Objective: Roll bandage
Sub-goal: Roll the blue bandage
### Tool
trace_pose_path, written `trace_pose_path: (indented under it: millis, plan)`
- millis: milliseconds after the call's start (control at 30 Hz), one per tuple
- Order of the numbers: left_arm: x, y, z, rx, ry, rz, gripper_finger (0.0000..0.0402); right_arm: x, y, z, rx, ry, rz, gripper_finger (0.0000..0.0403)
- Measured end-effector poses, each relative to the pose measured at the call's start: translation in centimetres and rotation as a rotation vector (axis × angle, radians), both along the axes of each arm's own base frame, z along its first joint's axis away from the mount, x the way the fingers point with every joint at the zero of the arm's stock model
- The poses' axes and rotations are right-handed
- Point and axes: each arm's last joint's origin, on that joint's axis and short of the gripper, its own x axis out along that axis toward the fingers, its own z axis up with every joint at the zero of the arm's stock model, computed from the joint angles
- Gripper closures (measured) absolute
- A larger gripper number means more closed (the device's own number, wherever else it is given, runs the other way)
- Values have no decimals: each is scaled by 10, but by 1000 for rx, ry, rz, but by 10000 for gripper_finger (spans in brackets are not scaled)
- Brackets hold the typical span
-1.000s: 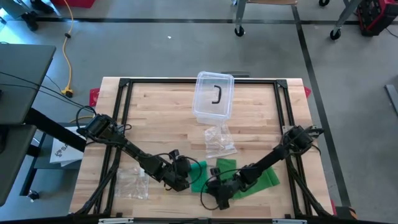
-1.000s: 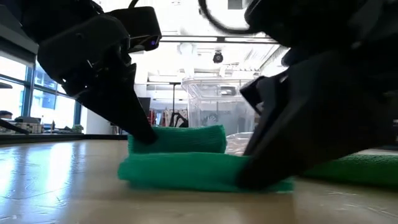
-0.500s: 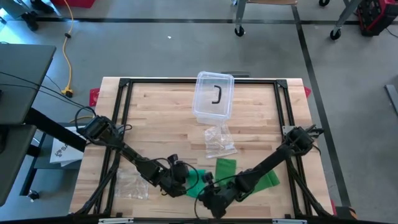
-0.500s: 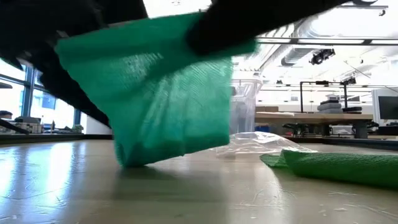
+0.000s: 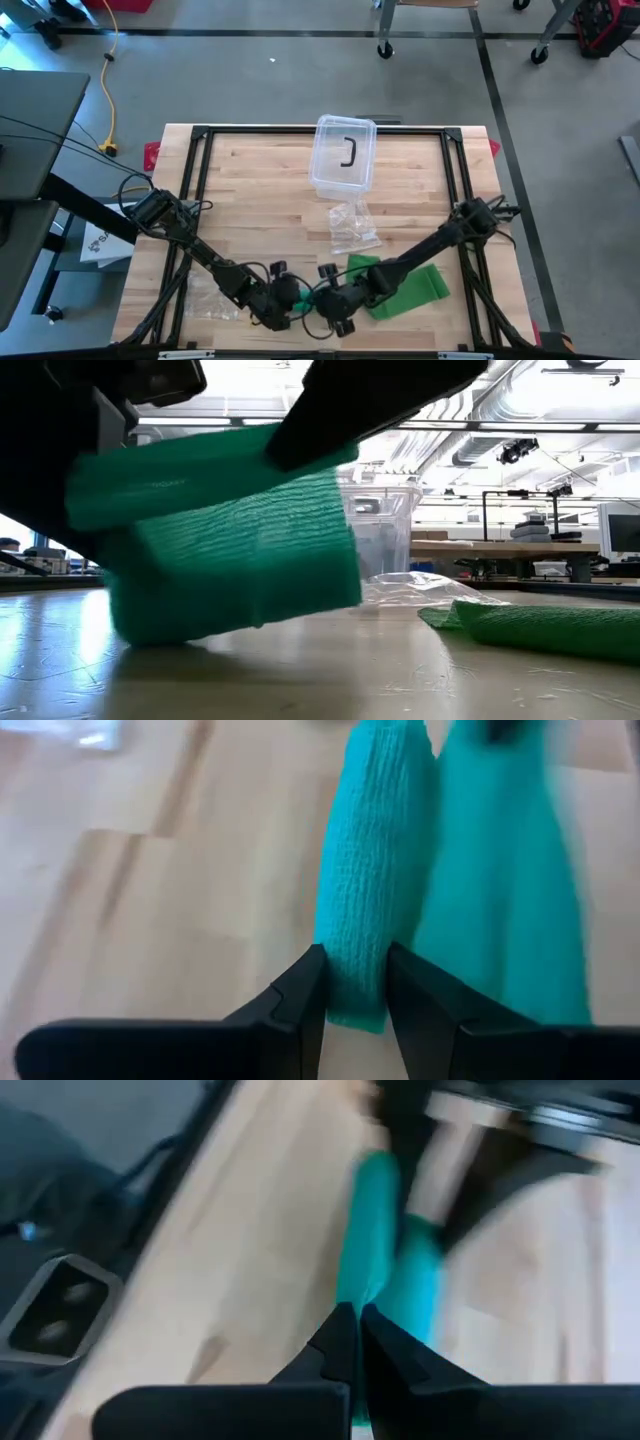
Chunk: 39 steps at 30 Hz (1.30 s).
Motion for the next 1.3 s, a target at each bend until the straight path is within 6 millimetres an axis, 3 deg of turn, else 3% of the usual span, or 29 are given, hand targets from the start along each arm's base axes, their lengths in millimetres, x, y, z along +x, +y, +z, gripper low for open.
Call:
trace_pose_path:
  millis: [200, 567, 1100, 1300]
  plan:
    - [2, -2, 1, -45, -6, -23, 304, 7, -15, -1, 67, 36, -96, 403]
    - [0, 0, -1, -44, 40, -17, 244, 5, -26, -8, 144, 120, -289, 403]
    - [-12, 3, -5, -85, 200, -5, 241, 7, -33, -13, 149, 135, -355, 403]
    - [-19, -5, 4, -90, 160, -10, 241, 9, -37, -13, 149, 123, -402, 403]
